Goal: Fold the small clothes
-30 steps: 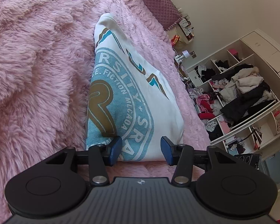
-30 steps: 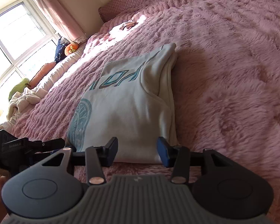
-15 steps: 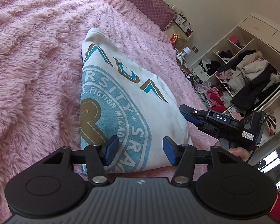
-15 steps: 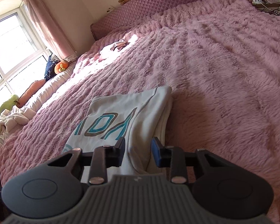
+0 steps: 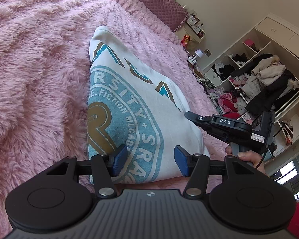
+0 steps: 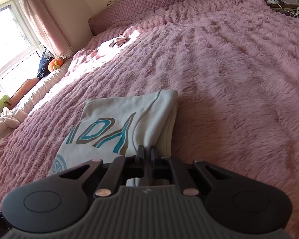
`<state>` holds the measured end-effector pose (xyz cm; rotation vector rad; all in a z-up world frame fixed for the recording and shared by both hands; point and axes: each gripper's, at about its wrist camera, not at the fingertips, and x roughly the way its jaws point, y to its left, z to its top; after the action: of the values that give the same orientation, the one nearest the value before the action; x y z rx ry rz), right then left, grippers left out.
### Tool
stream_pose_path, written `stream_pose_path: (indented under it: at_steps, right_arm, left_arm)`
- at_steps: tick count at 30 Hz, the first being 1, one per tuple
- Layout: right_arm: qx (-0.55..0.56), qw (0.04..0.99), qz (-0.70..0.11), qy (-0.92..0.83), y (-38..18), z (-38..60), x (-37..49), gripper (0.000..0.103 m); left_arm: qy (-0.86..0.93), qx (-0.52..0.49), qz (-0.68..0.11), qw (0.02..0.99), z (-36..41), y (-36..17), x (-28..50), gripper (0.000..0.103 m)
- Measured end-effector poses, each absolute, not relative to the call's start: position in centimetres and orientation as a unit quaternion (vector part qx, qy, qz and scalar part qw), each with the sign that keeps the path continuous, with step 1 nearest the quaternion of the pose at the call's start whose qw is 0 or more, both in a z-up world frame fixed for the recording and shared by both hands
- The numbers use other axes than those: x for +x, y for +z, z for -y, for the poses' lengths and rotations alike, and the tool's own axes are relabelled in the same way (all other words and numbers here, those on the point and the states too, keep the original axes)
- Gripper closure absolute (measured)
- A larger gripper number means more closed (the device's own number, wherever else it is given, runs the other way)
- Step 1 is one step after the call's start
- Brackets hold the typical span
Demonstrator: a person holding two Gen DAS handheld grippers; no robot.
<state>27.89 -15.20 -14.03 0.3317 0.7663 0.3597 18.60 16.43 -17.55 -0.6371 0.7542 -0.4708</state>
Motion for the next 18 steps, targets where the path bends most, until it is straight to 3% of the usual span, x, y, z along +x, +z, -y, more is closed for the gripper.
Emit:
stream_pose_path:
  at_steps: [5,7,14,18]
  right_arm:
    - [0.177,0.89,-0.385,0.167,-16.5,15.6,28.1,0.102]
    - [0.192,0.892,-0.373,0.167,-15.5,15.8,27.4,0.096]
    - [0.102,0.92,-0.303,0.228,-10.0,14.3,20.1,0.096]
    - [0.055,0.91,-0.331,0.243,-11.0,12.8,18.1,0.096]
  left_arm:
    - [-0.22,-0.292,-0.361,0.858,-16.1,-17.4,18.5,0.039]
    - [-0.215,-0.289,-0.363,0.859,-16.0,-16.9,18.5,0.039]
    - [-0.173,-0.22,-0.333,0.9,-14.6,-13.6,16.6,0.039]
    - [-0.174,-0.188,-0.351,0.901,-13.0,-13.9,16.4,0.029]
